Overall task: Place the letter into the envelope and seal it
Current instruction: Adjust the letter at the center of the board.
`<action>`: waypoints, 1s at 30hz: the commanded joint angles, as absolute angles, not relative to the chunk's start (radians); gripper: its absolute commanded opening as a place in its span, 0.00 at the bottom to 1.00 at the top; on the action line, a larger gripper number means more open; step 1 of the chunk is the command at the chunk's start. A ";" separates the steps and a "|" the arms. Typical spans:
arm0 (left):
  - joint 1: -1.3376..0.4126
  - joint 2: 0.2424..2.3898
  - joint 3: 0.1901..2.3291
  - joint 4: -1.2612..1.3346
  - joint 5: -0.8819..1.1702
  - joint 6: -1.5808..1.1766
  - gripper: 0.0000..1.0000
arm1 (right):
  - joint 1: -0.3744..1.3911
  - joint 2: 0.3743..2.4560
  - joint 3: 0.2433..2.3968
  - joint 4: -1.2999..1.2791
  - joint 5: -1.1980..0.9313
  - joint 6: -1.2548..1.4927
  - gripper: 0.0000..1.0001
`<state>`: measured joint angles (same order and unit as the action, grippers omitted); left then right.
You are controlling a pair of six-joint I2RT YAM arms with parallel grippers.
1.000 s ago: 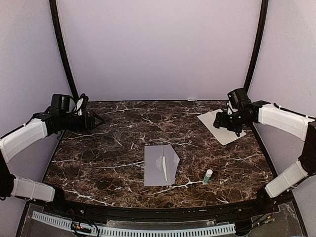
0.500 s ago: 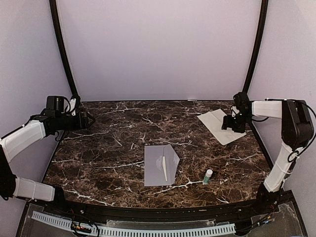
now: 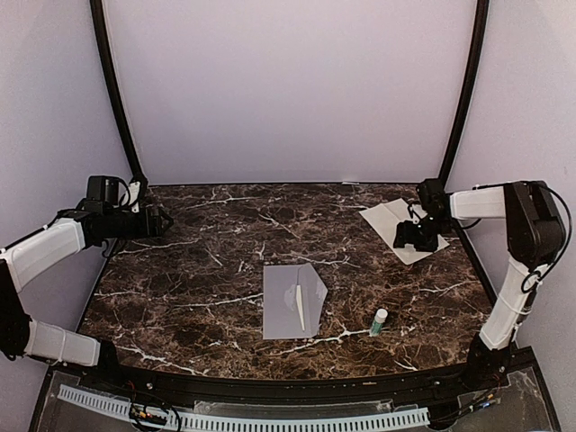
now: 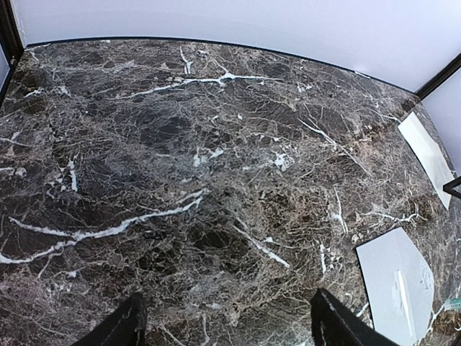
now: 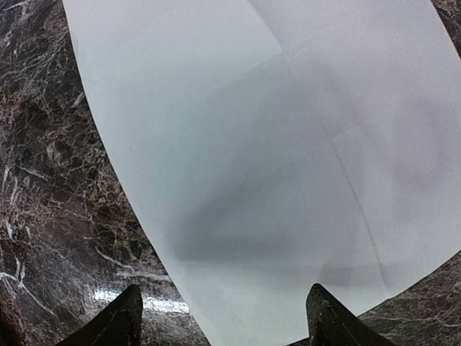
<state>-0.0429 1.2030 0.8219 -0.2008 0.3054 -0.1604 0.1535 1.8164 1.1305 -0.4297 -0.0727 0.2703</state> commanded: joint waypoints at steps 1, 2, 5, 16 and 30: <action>-0.038 1.195 0.819 -0.214 0.314 -0.148 0.77 | 0.177 1.829 1.105 -0.381 -0.133 0.259 0.75; -0.038 1.195 0.819 -0.214 0.314 -0.148 0.77 | 0.179 1.832 1.102 -0.378 -0.141 0.261 0.74; -0.038 1.193 0.819 -0.214 0.314 -0.147 0.76 | 0.188 1.835 1.089 -0.384 -0.154 0.270 0.73; -0.038 1.182 0.818 -0.216 0.315 -0.145 0.76 | 0.247 1.738 0.922 -0.364 -0.226 0.395 0.73; -0.038 1.181 0.816 -0.215 0.319 -0.147 0.76 | 0.379 1.495 0.889 -0.430 -0.215 0.547 0.73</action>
<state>-0.0429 1.2030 0.8219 -0.2039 0.3069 -0.1600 0.3824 1.5597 0.8200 -0.3550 -0.2539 0.5190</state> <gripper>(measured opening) 0.764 0.721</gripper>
